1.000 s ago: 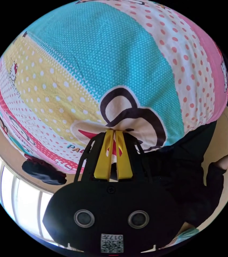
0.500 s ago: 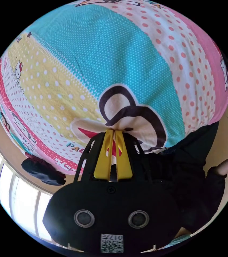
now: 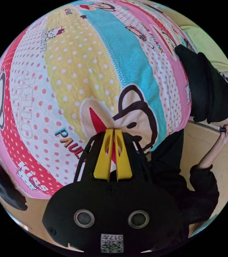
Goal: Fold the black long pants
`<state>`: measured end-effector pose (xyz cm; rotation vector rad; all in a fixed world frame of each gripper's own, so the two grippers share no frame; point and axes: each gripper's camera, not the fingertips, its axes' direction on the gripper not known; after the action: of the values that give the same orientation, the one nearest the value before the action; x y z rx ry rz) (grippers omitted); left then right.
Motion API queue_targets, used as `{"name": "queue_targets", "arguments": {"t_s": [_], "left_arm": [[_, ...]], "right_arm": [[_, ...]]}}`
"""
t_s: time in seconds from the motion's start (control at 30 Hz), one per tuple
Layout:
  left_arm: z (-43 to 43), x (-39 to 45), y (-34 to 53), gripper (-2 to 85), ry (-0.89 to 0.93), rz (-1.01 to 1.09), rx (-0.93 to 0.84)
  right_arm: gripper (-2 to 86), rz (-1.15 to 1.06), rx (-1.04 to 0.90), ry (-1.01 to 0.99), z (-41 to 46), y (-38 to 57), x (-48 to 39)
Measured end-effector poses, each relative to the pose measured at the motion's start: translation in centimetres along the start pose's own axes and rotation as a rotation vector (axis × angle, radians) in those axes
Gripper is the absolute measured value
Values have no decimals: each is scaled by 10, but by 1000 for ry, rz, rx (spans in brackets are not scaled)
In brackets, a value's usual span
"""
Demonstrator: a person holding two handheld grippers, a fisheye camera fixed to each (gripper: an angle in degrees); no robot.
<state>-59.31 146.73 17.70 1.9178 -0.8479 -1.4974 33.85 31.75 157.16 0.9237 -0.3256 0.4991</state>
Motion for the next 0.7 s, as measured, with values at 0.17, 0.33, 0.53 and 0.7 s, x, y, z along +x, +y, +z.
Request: {"name": "queue_targets", "arguments": {"t_s": [0.17, 0.33, 0.53, 0.7], "left_arm": [[-59, -95, 123, -10, 695, -15, 481], [-130, -147, 258, -10, 952, 13, 856], [-185, -159, 359, -9, 937, 22, 1058], [-177, -163, 359, 0, 1024, 42, 1056]], "right_arm": [[40, -115, -3, -341, 45, -66, -77], [45, -164, -80, -702, 103, -66, -181], [51, -565, -553, -1141, 148, 40, -333], [24, -788, -728, -968, 135, 123, -337]]}}
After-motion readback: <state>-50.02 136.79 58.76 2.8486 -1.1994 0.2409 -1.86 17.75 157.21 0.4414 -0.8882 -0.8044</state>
